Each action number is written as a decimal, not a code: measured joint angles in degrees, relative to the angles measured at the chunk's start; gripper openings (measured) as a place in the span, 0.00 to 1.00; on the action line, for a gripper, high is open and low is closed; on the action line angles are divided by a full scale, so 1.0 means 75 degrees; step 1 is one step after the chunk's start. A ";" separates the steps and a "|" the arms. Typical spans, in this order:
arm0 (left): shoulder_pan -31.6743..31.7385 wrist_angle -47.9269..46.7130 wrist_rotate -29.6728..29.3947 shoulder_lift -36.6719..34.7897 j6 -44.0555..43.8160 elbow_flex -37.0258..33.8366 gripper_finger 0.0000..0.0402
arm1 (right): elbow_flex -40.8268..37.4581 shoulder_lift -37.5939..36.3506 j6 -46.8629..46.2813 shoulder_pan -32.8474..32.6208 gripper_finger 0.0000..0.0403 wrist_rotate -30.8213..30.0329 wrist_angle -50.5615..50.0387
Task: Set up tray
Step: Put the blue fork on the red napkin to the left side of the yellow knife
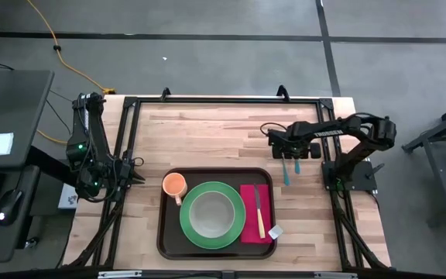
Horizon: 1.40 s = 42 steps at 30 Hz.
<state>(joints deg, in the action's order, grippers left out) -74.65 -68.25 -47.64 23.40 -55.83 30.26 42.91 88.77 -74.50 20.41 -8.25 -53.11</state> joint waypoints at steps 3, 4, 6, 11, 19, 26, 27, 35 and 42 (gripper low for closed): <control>0.0000 0.0000 0.0000 0.0000 0.0000 0.0000 0.20 | -0.0155 -0.0023 0.0085 0.0129 0.31 0.0026 0.0346; 0.0003 0.0000 0.0000 -0.0003 0.0000 0.0000 0.20 | -0.0183 -0.0030 0.0137 0.0169 0.31 0.0031 0.0417; 0.0002 0.0000 0.0000 0.0000 0.0000 0.0000 0.20 | -0.0200 -0.0032 0.0172 0.0240 0.31 0.0045 0.0446; 0.0000 0.0000 0.0000 -0.0003 0.0000 0.0000 0.20 | -0.0203 -0.0029 0.0234 0.0385 0.31 0.0086 0.0448; 0.0002 0.0001 0.0000 0.0000 0.0000 0.0000 0.20 | -0.0208 -0.0023 0.0288 0.0439 0.28 0.0075 0.0480; 0.0003 0.0004 0.0000 -0.0003 0.0000 0.0000 0.20 | -0.0206 -0.0015 0.0343 0.0439 0.13 0.0022 0.0525; 0.0001 0.0013 0.0000 -0.0001 0.0000 0.0000 0.20 | -0.0207 -0.0013 0.0342 0.0440 0.11 -0.0003 0.0525; 0.0001 0.0108 0.0003 0.0000 0.0000 0.0000 0.20 | -0.0214 -0.0006 0.0364 0.0445 0.02 -0.0114 0.0499; 0.0001 0.0099 0.0003 -0.0002 0.0000 0.0000 0.20 | -0.0214 -0.0006 0.0367 0.0445 0.02 -0.0128 0.0493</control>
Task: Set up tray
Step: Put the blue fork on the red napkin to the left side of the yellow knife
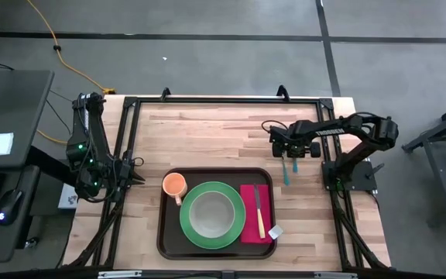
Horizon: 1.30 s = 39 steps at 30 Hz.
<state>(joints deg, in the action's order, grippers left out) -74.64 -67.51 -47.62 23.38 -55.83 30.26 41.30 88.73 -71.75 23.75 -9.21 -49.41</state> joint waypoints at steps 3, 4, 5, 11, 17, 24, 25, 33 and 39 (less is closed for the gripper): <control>-0.0001 0.0000 0.0000 0.0002 0.0003 0.0000 0.20 | 0.0036 0.0006 0.0016 0.0000 0.02 0.0012 -0.0055; 0.0002 -0.0003 0.0000 0.0001 0.0003 0.0000 0.20 | 0.0075 0.0014 0.0029 0.0000 0.01 0.0012 -0.0107; 0.0001 -0.0003 0.0000 0.0001 0.0003 0.0000 0.20 | 0.0110 0.0026 0.0040 0.0003 0.01 0.0001 -0.0145; -0.0001 0.0000 0.0000 0.0002 0.0003 0.0000 0.20 | 0.0239 0.0018 0.0164 0.0017 0.01 -0.0181 -0.0181; 0.0002 0.0006 0.0000 -0.0001 0.0003 0.0000 0.20 | 0.0240 0.0020 0.0172 0.0012 0.01 0.0050 -0.0289; 0.0002 0.0006 0.0002 0.0000 0.0003 0.0000 0.20 | 0.0248 0.0012 0.0169 0.0001 0.03 0.0291 -0.0354; 0.0002 0.0009 0.0003 -0.0001 0.0003 0.0000 0.20 | 0.0249 0.0012 0.0168 -0.0011 0.03 0.0294 -0.0358; 0.0001 0.0006 0.0003 0.0002 0.0003 0.0000 0.20 | 0.0254 0.0009 -0.0025 -0.0221 0.03 0.0364 -0.0364; 0.0000 0.0003 0.0001 0.0000 0.0004 0.0000 0.20 | 0.0256 0.0003 -0.0229 -0.0414 0.05 0.0481 -0.0467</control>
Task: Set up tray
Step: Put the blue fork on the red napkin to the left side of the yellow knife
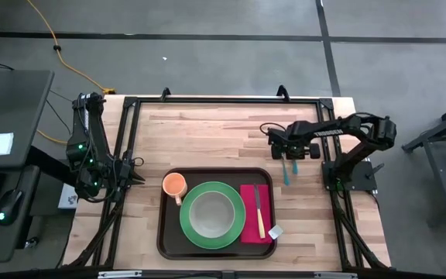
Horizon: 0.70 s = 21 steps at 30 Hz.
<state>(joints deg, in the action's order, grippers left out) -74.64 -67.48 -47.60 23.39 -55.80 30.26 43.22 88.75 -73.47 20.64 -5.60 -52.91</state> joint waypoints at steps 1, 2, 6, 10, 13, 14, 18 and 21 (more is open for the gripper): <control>0.0000 0.0000 0.0000 0.0001 0.0001 0.0000 0.20 | 0.0000 0.0000 -0.0018 -0.0040 0.05 0.0001 -0.0027; 0.0001 0.0000 0.0001 -0.0001 0.0001 0.0000 0.20 | 0.0000 0.0000 -0.0030 -0.0082 0.05 0.0005 -0.0031; 0.0001 0.0000 0.0001 0.0001 0.0001 0.0000 0.20 | 0.0000 -0.0101 -0.0227 -0.0247 0.04 0.0059 -0.0056; -0.0001 -0.0003 0.0001 0.0001 0.0001 0.0000 0.20 | 0.0000 -0.0489 -0.0585 -0.0431 0.04 -0.0036 -0.0109; 0.0001 -0.0003 -0.0001 -0.0001 0.0001 0.0000 0.20 | 0.0003 -0.0847 -0.0806 -0.0544 0.04 -0.0141 -0.0193; -0.0001 -0.0003 0.0001 0.0001 0.0001 0.0000 0.20 | 0.0003 -0.0965 -0.0875 -0.0579 0.04 -0.0162 -0.0252; 0.0001 -0.0003 0.0000 -0.0001 0.0001 0.0000 0.20 | 0.0003 -0.1404 -0.1129 -0.0741 0.04 -0.0178 -0.0372; 0.0001 -0.0003 0.0001 0.0000 0.0001 0.0000 0.20 | 0.0003 -0.1648 -0.1337 -0.0910 0.03 -0.0199 -0.0366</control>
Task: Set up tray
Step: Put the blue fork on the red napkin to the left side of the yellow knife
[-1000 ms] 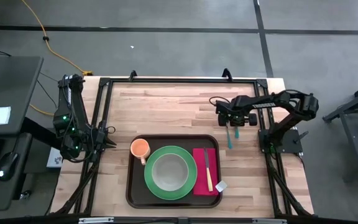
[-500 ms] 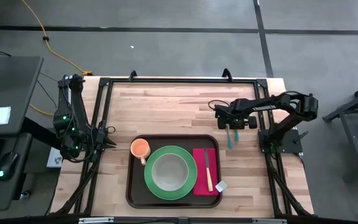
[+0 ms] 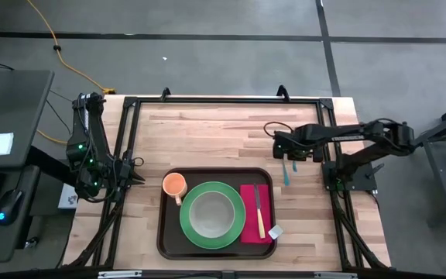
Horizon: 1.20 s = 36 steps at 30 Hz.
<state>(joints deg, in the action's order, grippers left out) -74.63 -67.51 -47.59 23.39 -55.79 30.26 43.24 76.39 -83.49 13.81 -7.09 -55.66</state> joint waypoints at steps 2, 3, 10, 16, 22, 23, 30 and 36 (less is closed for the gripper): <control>0.0000 0.0000 0.0000 -0.0002 0.0000 0.0000 0.20 | 0.0000 -0.0107 -0.0158 -0.0138 0.02 -0.0041 -0.0002; -0.0002 0.0003 -0.0003 -0.0002 0.0000 0.0000 0.20 | 0.0000 -0.0124 -0.0215 -0.0210 0.01 -0.0075 0.0000; -0.0003 0.0003 0.0000 -0.0001 0.0000 0.0000 0.20 | 0.0000 -0.0133 -0.0494 -0.0486 0.00 -0.0122 -0.0104; 0.0000 0.0004 0.0000 0.0001 0.0000 0.0000 0.20 | 0.0000 -0.0130 -0.0576 -0.0500 0.00 -0.0185 -0.0164; 0.0000 0.0003 0.0000 0.0001 0.0000 0.0000 0.20 | 0.0000 -0.0130 -0.0610 -0.0500 0.01 -0.0241 -0.0048; -0.0001 0.0003 -0.0001 0.0000 0.0001 0.0000 0.20 | 0.0000 -0.0130 -0.0610 -0.0500 0.00 -0.0319 -0.0021; -0.0002 0.0000 -0.0002 0.0000 0.0001 0.0000 0.20 | 0.0000 -0.0130 -0.0534 -0.0491 0.03 -0.1119 0.0271; -0.0003 -0.0012 -0.0003 0.0001 0.0000 0.0000 0.20 | 0.0000 -0.0112 0.0027 -0.0285 0.15 -0.1196 0.0308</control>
<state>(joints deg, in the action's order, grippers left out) -74.65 -67.59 -47.62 23.40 -55.79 30.26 43.24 75.55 -83.29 11.67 -16.06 -53.35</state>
